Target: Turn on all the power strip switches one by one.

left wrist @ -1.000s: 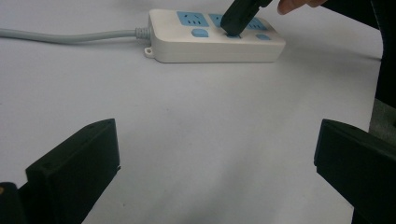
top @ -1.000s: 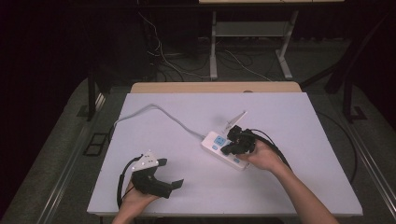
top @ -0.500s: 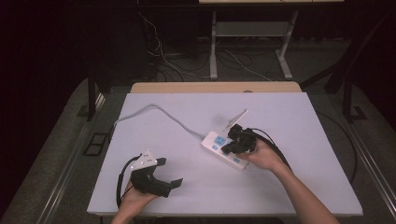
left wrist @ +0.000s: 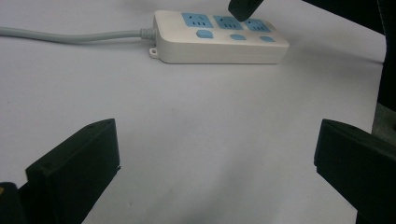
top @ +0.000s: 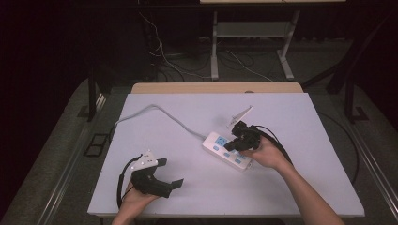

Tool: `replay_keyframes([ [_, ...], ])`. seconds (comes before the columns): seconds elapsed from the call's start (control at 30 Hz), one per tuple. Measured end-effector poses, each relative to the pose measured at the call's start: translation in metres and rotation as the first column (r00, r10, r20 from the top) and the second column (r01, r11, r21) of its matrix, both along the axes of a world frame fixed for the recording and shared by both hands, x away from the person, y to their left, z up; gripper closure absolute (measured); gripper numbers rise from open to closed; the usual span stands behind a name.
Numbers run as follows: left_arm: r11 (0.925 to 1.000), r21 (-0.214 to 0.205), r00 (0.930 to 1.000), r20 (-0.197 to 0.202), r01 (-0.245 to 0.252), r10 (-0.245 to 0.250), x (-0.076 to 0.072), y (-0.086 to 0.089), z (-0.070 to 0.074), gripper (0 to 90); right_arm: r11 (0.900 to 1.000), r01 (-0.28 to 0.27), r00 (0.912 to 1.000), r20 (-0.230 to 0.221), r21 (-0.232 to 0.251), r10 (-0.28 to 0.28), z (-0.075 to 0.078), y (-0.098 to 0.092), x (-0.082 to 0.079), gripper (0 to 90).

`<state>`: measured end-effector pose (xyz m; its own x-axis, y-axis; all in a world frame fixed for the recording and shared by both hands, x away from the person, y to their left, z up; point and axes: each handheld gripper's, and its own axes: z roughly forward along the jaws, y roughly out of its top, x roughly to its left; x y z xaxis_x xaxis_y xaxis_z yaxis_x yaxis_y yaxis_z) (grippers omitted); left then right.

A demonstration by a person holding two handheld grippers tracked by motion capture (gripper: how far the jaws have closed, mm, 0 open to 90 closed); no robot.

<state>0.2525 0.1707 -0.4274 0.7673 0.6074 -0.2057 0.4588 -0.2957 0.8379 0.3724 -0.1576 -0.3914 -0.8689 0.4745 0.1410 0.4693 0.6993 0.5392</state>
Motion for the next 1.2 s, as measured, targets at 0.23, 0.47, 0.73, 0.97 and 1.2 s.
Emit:
replay_keyframes([
  [0.23, 1.0, -0.001, 1.0, 0.0, -0.001, 0.001, 0.0, 0.0, 0.0, 0.0, 0.9999, 0.007, 0.9999, 0.009, 0.015, -0.007, 0.011, 0.001, 0.003, 90.0],
  [0.47, 1.0, -0.002, 1.0, 0.0, 0.001, -0.001, 0.0, 0.0, 0.0, 0.0, 0.9999, 0.005, 0.9998, 0.019, 0.016, -0.005, 0.019, 0.005, 0.007, 90.0],
  [0.73, 1.0, 0.001, 1.0, 0.004, 0.0, 0.0, 0.0, 0.001, 0.001, 0.0, 0.9999, -0.005, 0.9995, 0.033, 0.016, 0.005, 0.026, 0.015, 0.014, 90.0],
  [0.97, 1.0, -0.001, 1.0, 0.005, 0.0, 0.0, 0.0, 0.002, 0.001, 0.0, 0.9998, -0.017, 0.9992, 0.036, 0.004, 0.017, 0.027, 0.027, 0.018, 90.0],
  [1.2, 1.0, -0.001, 1.0, 0.005, 0.001, -0.001, 0.0, 0.003, 0.001, 0.0, 0.9992, -0.037, 0.999, 0.026, -0.013, 0.037, 0.021, 0.038, 0.019, 90.0],
])
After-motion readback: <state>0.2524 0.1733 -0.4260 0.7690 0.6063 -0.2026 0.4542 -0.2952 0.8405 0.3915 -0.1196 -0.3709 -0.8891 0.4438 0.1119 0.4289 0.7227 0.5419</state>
